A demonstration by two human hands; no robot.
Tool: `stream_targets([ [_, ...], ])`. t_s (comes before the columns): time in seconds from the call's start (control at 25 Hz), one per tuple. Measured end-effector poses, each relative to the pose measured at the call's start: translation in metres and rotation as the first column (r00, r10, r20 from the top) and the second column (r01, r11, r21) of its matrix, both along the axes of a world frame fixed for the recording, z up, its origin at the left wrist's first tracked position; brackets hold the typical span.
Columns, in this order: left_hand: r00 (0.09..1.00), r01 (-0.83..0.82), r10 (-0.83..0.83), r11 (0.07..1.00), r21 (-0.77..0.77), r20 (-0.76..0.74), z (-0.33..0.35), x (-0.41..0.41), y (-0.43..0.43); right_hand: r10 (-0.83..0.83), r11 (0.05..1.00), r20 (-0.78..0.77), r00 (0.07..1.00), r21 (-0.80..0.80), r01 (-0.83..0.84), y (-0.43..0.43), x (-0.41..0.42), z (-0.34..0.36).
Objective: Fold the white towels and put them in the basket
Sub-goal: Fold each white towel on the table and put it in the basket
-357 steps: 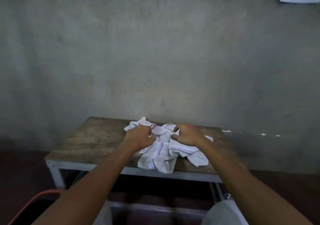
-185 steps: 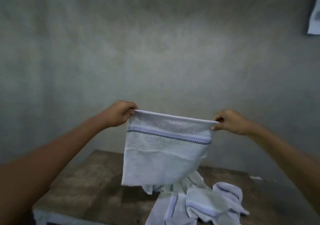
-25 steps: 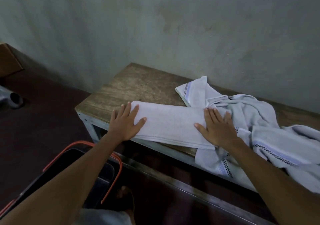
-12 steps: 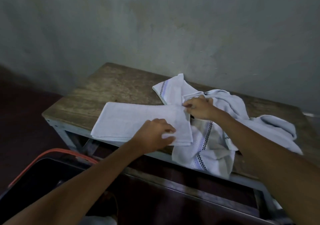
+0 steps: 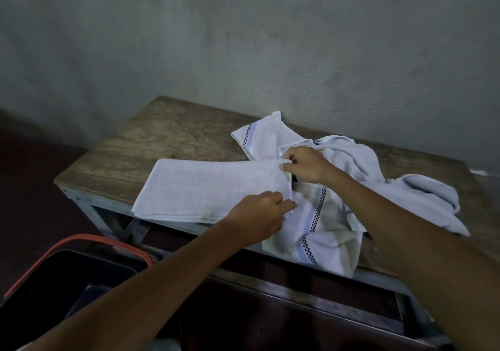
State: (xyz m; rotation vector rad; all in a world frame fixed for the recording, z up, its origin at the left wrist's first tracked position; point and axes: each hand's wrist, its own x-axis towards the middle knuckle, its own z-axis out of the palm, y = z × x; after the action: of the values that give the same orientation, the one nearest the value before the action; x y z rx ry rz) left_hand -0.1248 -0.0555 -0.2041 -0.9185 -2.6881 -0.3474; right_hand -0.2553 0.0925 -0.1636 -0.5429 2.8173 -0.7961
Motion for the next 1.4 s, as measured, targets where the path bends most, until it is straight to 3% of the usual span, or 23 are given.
stream_targets([
  [0.08,0.999,-0.034,0.035,0.994,0.108,-0.013,-0.002,0.003,-0.002,-0.042,0.978,0.1,0.994,-0.202,0.061,0.0,0.003,0.005],
  [0.2,0.981,-0.181,0.148,0.923,0.34,0.122,0.012,0.011,-0.009,-0.024,0.927,0.174,0.984,-0.365,0.087,0.002,0.006,0.019],
  [0.32,0.944,-0.325,0.278,0.695,0.642,0.177,0.029,0.022,-0.023,0.025,0.874,0.232,0.972,-0.477,0.091,-0.009,0.011,0.038],
  [0.44,0.88,-0.439,0.392,0.455,0.774,0.269,0.041,0.04,-0.047,0.111,0.821,0.341,0.933,-0.561,0.107,-0.035,0.01,0.057],
  [0.56,0.831,-0.521,0.424,0.368,0.77,0.36,0.045,0.059,-0.072,0.244,0.859,0.363,0.899,-0.512,-0.026,-0.068,0.008,0.074],
  [0.72,0.796,-0.563,0.468,0.341,0.753,0.383,0.038,0.073,-0.102,0.307,0.924,0.22,0.926,-0.301,-0.236,-0.119,0.011,0.078],
  [0.84,0.731,-0.632,0.503,0.242,0.736,0.461,0.027,0.077,-0.128,0.311,0.933,0.154,0.938,-0.239,-0.27,-0.158,0.012,0.07],
  [1.0,0.673,-0.694,0.481,0.149,0.704,0.562,0.011,0.071,-0.157,0.294,0.951,0.212,0.932,-0.162,-0.263,-0.2,0.005,0.043],
  [1.16,0.553,-0.791,0.481,0.047,0.61,0.681,-0.002,0.062,-0.177,0.307,0.951,0.213,0.928,-0.025,-0.309,-0.233,-0.001,0.016],
  [1.4,0.418,-0.829,0.589,-0.063,0.555,0.691,-0.021,0.057,-0.19,0.333,0.938,0.172,0.927,0.037,-0.343,-0.251,-0.002,0.0],
])
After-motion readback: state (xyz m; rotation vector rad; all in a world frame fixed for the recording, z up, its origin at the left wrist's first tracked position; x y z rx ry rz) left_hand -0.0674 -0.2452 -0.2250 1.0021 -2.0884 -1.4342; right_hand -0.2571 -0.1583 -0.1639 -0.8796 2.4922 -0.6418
